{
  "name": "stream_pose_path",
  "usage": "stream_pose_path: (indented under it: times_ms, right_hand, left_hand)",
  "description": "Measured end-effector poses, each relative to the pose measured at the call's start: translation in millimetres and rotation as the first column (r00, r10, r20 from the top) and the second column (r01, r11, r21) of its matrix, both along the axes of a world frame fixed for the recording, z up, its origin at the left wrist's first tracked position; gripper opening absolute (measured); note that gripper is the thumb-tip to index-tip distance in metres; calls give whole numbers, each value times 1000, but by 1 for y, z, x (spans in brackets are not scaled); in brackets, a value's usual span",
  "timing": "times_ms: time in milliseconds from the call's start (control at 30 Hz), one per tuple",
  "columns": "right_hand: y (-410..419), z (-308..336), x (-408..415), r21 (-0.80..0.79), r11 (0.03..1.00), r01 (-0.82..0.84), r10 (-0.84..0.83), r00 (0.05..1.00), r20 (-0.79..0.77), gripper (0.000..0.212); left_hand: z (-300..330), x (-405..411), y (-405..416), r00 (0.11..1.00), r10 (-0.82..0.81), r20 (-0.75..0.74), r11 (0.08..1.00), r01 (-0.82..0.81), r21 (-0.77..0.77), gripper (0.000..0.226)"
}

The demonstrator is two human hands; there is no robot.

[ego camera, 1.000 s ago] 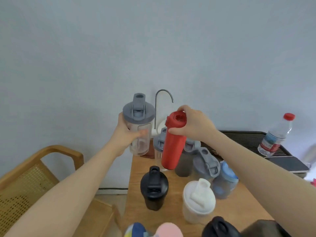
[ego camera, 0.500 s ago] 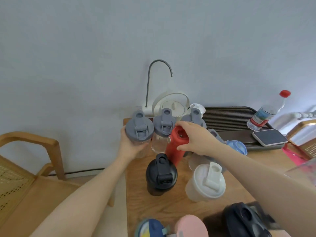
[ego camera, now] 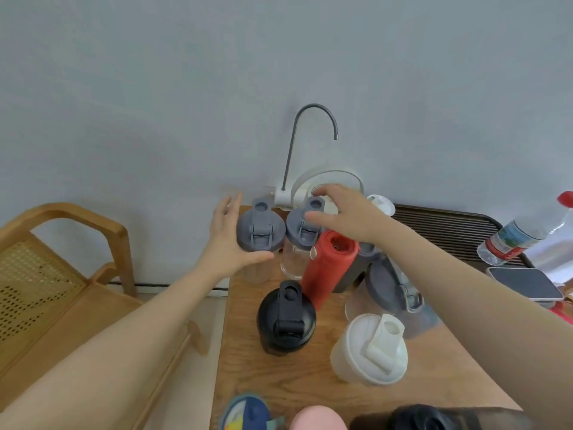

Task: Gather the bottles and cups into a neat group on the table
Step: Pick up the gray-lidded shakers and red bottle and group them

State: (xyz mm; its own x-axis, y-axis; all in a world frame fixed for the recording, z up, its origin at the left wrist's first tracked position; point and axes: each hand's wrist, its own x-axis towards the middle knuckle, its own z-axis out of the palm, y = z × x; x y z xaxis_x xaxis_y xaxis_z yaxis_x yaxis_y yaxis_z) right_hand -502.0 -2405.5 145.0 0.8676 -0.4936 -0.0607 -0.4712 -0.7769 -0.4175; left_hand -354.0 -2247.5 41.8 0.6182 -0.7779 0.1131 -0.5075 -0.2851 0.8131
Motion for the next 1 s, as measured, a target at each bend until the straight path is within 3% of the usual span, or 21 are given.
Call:
stream_pose_path:
  times_ms: [100, 167, 233, 367, 600, 667, 767, 867, 933, 1000]
  right_hand:
    - [-12, -6, 29, -137, 987, -88, 53, 969, -242, 70]
    - [-15, -16, 40, -148, 978, -145, 75, 913, -400, 77]
    - [-17, -23, 46, -116, 980, -163, 95, 890, -445, 76]
    - [-25, -26, 49, -82, 972, -221, 165, 887, -432, 77]
    - [-36, -30, 41, -1, 974, -225, 211, 913, -350, 70]
    - [-31, -21, 32, -8, 983, -182, 178, 967, -182, 67]
    - [-12, -3, 2, -89, 992, -86, 95, 991, 97, 48]
    - [11, -4, -34, -266, 957, -118, 98, 992, -85, 51]
    - [17, -16, -50, -286, 946, -155, 100, 975, -197, 60]
    - [20, -25, -55, -225, 968, -113, 67, 977, -204, 67]
  left_hand:
    - [10, 6, -8, 983, -129, 133, 980, 106, 168, 112]
    - [8, 8, -14, 972, -174, 160, 953, 125, 276, 110]
    - [3, 7, -18, 974, -156, 167, 957, 107, 271, 107]
    - [-1, 10, -23, 972, -134, 194, 974, 93, 209, 96]
    - [2, 18, -34, 974, -157, 160, 973, 125, 194, 97]
    - [5, 17, -31, 971, -168, 169, 969, 132, 210, 101]
    - [15, -1, -15, 920, -187, 345, 974, 129, 186, 97]
    - [21, -29, 8, 893, -296, 340, 955, 263, 140, 73]
    - [15, -45, 19, 855, -449, 259, 884, 385, 264, 65]
    - [7, -58, 25, 816, -550, 179, 797, 449, 403, 69]
